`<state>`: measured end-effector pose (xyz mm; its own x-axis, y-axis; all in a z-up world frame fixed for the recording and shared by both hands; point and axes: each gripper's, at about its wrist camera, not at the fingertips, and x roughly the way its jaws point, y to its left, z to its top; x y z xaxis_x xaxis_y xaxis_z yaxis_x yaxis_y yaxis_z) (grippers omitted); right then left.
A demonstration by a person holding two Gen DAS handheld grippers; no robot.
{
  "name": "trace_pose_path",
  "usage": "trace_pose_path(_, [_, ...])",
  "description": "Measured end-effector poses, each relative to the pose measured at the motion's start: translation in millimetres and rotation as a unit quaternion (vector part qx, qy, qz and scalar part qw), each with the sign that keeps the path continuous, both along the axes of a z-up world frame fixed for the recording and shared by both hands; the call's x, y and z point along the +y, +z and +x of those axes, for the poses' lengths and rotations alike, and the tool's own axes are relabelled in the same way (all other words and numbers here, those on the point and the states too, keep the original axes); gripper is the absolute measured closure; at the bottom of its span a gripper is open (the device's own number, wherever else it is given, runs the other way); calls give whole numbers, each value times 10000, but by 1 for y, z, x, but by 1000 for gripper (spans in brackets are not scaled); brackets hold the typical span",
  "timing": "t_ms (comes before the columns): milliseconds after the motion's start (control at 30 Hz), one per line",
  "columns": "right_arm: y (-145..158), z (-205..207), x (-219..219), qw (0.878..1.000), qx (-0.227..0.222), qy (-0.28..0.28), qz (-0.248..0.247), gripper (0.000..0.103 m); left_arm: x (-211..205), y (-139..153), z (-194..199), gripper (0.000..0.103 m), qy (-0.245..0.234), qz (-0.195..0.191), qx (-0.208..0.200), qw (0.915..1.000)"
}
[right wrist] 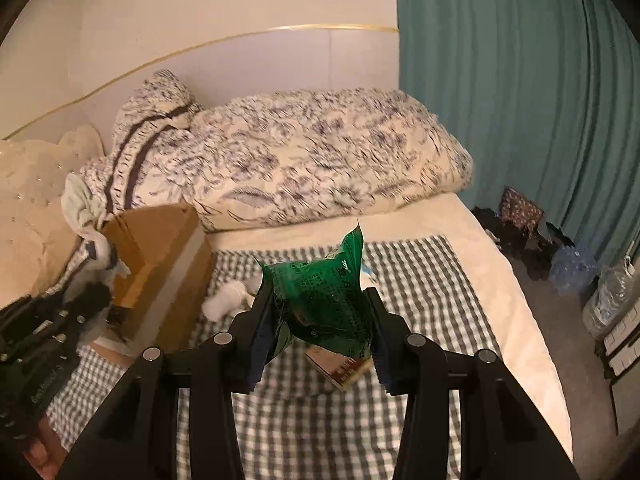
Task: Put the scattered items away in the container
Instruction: 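Carry the green packet and white printed packet with both tools to the box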
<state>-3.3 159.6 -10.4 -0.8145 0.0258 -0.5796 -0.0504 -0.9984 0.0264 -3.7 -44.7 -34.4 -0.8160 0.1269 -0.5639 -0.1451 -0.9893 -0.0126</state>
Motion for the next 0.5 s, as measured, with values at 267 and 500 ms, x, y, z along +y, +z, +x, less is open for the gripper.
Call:
trace_pose_path(267, [14,-7,-33,9996,101,246,38,60,-24,10,-3,81,131,-51,73,9999])
trace_pose_path(500, [16,-12,-46,9993,86,342,77,60,-46,14,-9,81,332,-8,79,9994])
